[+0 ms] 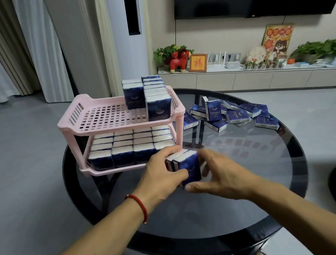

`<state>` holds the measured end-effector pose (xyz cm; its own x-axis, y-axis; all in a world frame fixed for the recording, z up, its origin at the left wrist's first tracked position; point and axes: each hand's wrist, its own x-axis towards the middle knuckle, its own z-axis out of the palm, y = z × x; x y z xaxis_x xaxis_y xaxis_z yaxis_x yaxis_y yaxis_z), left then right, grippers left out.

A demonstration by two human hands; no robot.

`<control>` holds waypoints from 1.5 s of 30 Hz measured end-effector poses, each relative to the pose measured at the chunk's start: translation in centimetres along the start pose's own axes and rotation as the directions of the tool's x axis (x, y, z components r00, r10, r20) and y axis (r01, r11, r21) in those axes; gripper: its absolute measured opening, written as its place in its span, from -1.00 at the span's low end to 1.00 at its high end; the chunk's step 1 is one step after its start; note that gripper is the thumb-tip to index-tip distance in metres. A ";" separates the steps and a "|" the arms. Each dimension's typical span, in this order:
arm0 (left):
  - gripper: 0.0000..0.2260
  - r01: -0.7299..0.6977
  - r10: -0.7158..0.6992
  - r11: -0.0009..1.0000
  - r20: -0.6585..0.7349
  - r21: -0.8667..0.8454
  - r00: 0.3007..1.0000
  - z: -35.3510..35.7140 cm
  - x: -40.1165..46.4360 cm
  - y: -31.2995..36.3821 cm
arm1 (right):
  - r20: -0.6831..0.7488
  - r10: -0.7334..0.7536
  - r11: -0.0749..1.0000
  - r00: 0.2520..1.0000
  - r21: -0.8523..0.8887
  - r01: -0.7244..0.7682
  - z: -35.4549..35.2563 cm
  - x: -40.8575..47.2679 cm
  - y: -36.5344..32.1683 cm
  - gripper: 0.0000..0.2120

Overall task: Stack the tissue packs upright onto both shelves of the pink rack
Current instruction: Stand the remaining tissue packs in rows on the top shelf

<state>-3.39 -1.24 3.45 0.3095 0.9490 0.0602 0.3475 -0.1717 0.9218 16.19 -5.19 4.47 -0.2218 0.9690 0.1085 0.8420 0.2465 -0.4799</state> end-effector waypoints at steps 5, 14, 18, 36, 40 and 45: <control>-0.39 -0.085 0.037 0.964 0.193 0.250 0.980 -2.1 -1.0 -0.6 | 0.004 -0.087 0.989 0.996 0.124 0.086 0.0 0.5 -0.6 -0.44; -0.50 -0.176 0.132 0.942 0.166 0.287 0.977 -2.9 -1.4 -0.9 | -0.007 -0.113 0.974 0.994 0.198 0.112 0.1 1.5 -0.4 -0.54; -0.57 -0.262 0.244 0.925 0.097 0.277 0.965 -3.8 -2.1 0.5 | -0.042 -0.139 0.953 0.989 0.264 0.145 -0.8 1.5 -1.2 -0.46; -0.49 -0.230 0.321 0.911 -0.237 0.344 0.917 -15.7 5.1 8.7 | -0.293 -0.121 0.942 0.948 0.267 0.203 -1.9 2.0 -0.5 -0.64; -0.50 -0.184 0.255 0.919 -0.170 0.349 0.952 -14.4 7.3 7.8 | -0.258 -0.117 0.959 0.959 0.222 0.176 -1.5 2.3 0.0 -0.63; -0.49 -0.162 0.255 0.895 -0.180 0.416 0.950 -13.8 9.0 6.8 | -0.252 -0.113 0.968 0.961 0.192 0.164 -1.6 2.5 0.4 -0.65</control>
<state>-10.47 9.83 15.53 0.2235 0.9053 0.3613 0.6287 -0.4172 0.6563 16.78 -2.62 5.94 -0.1844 0.9075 0.3775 0.6843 0.3942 -0.6135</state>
